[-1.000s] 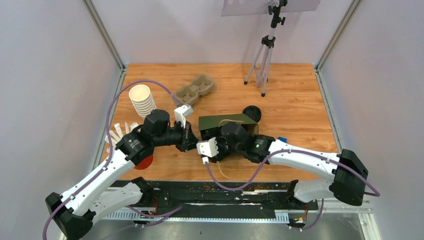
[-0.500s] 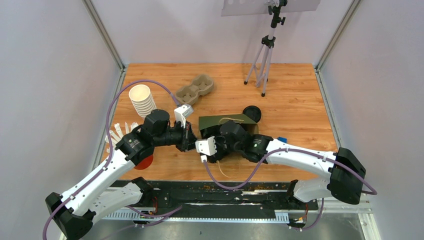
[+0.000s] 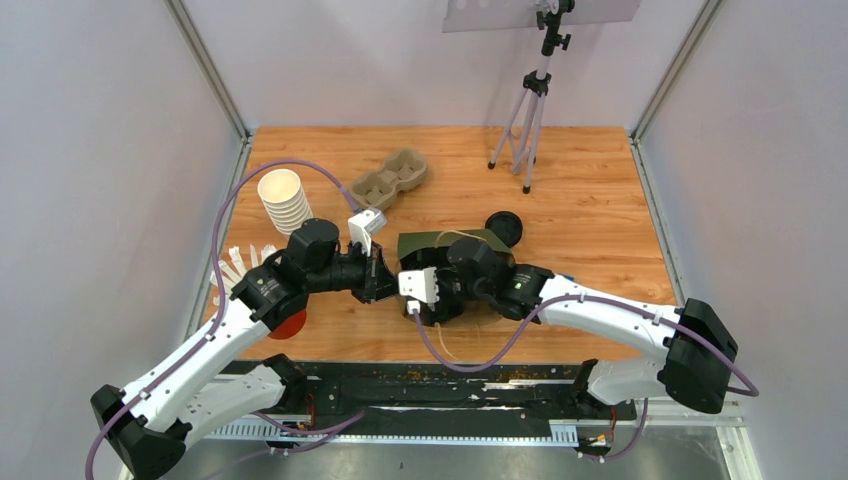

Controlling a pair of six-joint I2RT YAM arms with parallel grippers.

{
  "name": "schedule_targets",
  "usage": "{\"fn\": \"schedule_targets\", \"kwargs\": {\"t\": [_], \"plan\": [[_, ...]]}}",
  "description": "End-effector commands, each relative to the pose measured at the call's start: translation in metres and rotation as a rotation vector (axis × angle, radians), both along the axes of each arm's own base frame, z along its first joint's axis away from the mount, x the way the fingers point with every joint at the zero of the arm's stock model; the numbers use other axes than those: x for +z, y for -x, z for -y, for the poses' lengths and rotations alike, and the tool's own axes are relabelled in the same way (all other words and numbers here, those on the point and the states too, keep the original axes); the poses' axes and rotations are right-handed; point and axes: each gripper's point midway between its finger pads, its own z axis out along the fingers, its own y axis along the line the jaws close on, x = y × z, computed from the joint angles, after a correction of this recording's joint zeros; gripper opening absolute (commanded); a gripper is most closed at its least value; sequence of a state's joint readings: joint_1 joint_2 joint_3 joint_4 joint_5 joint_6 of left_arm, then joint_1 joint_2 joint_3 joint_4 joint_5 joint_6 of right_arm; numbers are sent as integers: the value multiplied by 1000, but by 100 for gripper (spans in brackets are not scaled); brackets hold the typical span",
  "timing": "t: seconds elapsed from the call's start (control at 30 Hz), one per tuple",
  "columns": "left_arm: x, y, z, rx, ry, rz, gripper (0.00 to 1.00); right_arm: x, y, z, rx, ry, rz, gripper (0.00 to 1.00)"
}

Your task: Pack the takeout coffee

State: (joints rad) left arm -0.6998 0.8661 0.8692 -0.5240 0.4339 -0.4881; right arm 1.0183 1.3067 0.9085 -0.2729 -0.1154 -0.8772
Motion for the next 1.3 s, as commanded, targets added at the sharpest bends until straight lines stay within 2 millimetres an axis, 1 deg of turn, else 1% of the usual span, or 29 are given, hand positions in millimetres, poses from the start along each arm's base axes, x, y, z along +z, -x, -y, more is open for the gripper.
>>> {"fn": "schedule_targets", "kwargs": {"t": [0.0, 0.13, 0.33, 0.47, 0.6, 0.67, 0.73, 0.83, 0.9, 1.03, 1.13, 1.2, 1.27], "plan": [[16, -3, 3, -2, 37, 46, 6, 18, -1, -12, -2, -83, -17, 93], [17, -3, 3, -3, 40, 46, 6, 14, -4, -14, 13, -66, -1, 92], [18, -4, 4, -3, 39, 49, 6, 2, -3, -11, 36, -9, 5, 93], [19, -4, 4, -1, 38, 48, 6, -2, -3, -12, 37, -3, 1, 87], [18, -5, 4, 0, 38, 46, 6, 2, -4, -13, 38, -13, 5, 73], [19, -5, 4, 1, 38, 47, 6, 2, -4, -13, 38, -12, 7, 68], [19, -5, 4, 1, 36, 47, 6, 1, -4, -11, 35, -7, 8, 66], [19, -5, 4, 1, 34, 49, 6, 2, -3, -9, 35, -8, 10, 65], [19, -5, 4, 2, 34, 48, 6, 5, -1, -9, 40, -11, 6, 68], [18, -6, 4, 4, 33, 48, 6, 7, 7, -7, 82, -10, -6, 83], [20, -6, 5, 5, 37, 51, 6, 7, 12, -2, 112, 7, 8, 91], [20, -6, 5, 5, 38, 50, 6, 7, 12, 0, 123, 13, 27, 93], [20, -6, 5, 5, 38, 49, 6, 8, 12, 1, 134, 15, 41, 100]]}}
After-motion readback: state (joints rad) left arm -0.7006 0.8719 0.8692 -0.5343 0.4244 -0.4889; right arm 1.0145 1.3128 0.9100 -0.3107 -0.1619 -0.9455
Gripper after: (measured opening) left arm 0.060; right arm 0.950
